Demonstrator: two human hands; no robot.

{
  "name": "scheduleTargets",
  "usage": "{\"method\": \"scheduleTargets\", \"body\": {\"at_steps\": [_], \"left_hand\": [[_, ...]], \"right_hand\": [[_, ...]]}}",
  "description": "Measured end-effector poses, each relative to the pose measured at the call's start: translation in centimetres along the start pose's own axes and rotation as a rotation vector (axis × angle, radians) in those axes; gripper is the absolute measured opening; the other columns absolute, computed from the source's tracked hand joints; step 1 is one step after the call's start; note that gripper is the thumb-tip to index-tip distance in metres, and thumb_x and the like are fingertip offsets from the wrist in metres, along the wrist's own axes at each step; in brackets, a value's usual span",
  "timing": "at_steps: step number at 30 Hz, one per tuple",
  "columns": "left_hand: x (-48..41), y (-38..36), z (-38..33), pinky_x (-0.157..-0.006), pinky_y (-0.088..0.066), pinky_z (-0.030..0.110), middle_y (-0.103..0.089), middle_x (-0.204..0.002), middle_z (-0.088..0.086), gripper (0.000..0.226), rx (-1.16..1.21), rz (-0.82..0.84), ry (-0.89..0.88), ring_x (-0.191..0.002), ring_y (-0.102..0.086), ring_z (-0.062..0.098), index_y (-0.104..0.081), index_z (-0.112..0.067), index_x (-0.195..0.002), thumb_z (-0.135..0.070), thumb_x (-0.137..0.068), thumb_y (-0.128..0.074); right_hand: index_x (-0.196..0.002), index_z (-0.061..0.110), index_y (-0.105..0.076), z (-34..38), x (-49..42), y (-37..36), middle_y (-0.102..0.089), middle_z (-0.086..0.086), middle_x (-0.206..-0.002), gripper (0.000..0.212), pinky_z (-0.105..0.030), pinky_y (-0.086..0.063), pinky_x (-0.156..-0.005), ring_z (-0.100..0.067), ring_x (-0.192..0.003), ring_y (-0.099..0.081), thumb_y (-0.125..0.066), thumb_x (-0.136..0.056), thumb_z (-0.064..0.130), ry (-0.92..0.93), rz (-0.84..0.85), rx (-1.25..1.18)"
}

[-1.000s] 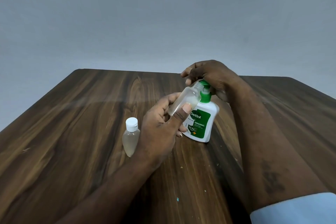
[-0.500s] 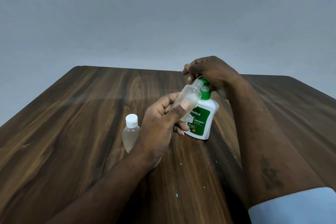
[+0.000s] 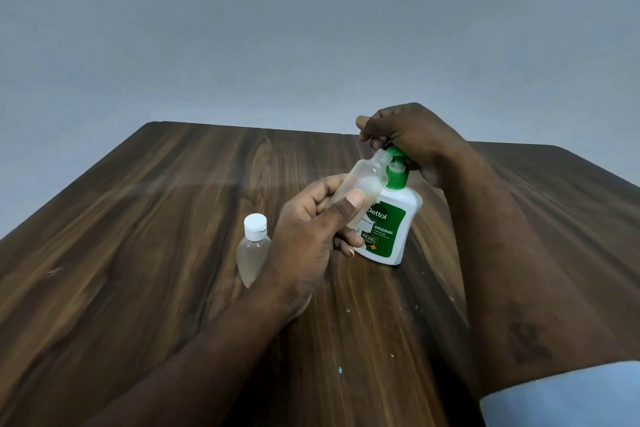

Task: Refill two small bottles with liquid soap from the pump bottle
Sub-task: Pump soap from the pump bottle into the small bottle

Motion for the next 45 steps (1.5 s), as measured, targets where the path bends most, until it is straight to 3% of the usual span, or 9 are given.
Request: {"method": "scheduleTargets", "body": {"at_steps": [6, 10, 20, 30, 33, 38, 45], "left_hand": [[0.0, 0.0, -0.2, -0.061, -0.054, 0.026, -0.079, -0.103, 0.007, 0.042, 0.012, 0.007, 0.000, -0.069, -0.066, 0.015, -0.069, -0.018, -0.125, -0.039, -0.088, -0.067], [0.0, 0.0, 0.1, -0.061, -0.053, 0.027, -0.079, -0.103, 0.010, 0.042, 0.017, -0.001, 0.012, -0.068, -0.066, 0.015, -0.070, -0.017, -0.125, -0.038, -0.088, -0.068], [0.0, 0.1, 0.2, -0.062, -0.055, 0.027, -0.079, -0.102, 0.007, 0.044, 0.014, -0.005, -0.002, -0.070, -0.067, 0.014, -0.069, -0.018, -0.126, -0.038, -0.087, -0.067], [0.0, 0.0, 0.6, -0.058, -0.051, 0.025, -0.078, -0.094, 0.007, 0.036, 0.063, -0.013, 0.022, -0.065, -0.064, 0.013, -0.071, -0.014, -0.124, -0.036, -0.096, -0.070], [0.0, 0.0, 0.7, -0.057, -0.049, 0.026, -0.077, -0.110, 0.018, 0.040, 0.096, -0.010, 0.043, -0.064, -0.062, 0.014, -0.071, -0.012, -0.124, -0.036, -0.092, -0.064], [-0.1, 0.1, 0.6, -0.054, -0.048, 0.023, -0.072, -0.118, 0.028, 0.043, 0.184, 0.030, 0.066, -0.062, -0.059, 0.014, -0.070, -0.007, -0.124, -0.035, -0.093, -0.062], [0.1, -0.2, 0.3, -0.055, -0.047, 0.022, -0.075, -0.117, 0.022, 0.040, 0.241, 0.061, 0.081, -0.062, -0.057, 0.013, -0.070, -0.007, -0.123, -0.036, -0.096, -0.063]], "right_hand": [[-0.086, 0.005, -0.069, -0.5, -0.1, -0.9, -0.058, -0.005, -0.068, 0.019, -0.026, -0.045, -0.057, -0.014, -0.057, -0.050, -0.065, -0.102, 0.015, -0.055, 0.137, -0.322], [-0.089, 0.005, -0.070, -0.9, -0.2, -1.0, -0.063, -0.005, -0.067, 0.018, -0.024, -0.048, -0.059, -0.013, -0.058, -0.055, -0.057, -0.101, 0.001, -0.073, 0.151, -0.301], [-0.090, 0.009, -0.074, -0.8, -0.8, -0.4, -0.068, -0.005, -0.070, 0.016, -0.035, -0.047, -0.070, -0.017, -0.066, -0.057, -0.064, -0.101, 0.013, -0.046, 0.099, -0.219], [-0.091, 0.005, -0.072, -1.0, -0.6, -0.8, -0.070, -0.002, -0.065, 0.019, -0.027, -0.050, -0.062, -0.014, -0.061, -0.061, -0.057, -0.098, -0.003, -0.073, 0.065, -0.192], [-0.092, 0.004, -0.072, -1.0, -0.3, -1.0, -0.070, -0.004, -0.066, 0.017, -0.028, -0.051, -0.065, -0.014, -0.061, -0.061, -0.057, -0.097, -0.003, -0.082, 0.064, -0.198], [-0.085, 0.010, -0.075, -0.6, -0.3, -0.6, -0.071, -0.002, -0.069, 0.018, -0.039, -0.047, -0.078, -0.023, -0.076, -0.060, -0.061, -0.097, 0.007, -0.029, 0.041, -0.124], [-0.087, 0.012, -0.075, -0.2, -0.2, -0.7, -0.073, 0.001, -0.069, 0.018, -0.042, -0.044, -0.081, -0.025, -0.079, -0.059, -0.060, -0.095, 0.008, -0.012, 0.032, -0.069]]}}
Point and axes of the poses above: each hand's wrist, its own x-axis away from the middle knuckle, its own y-axis out of the back of the hand, z = x × y, the point moved 3 cm from there along -x, towards the middle knuckle
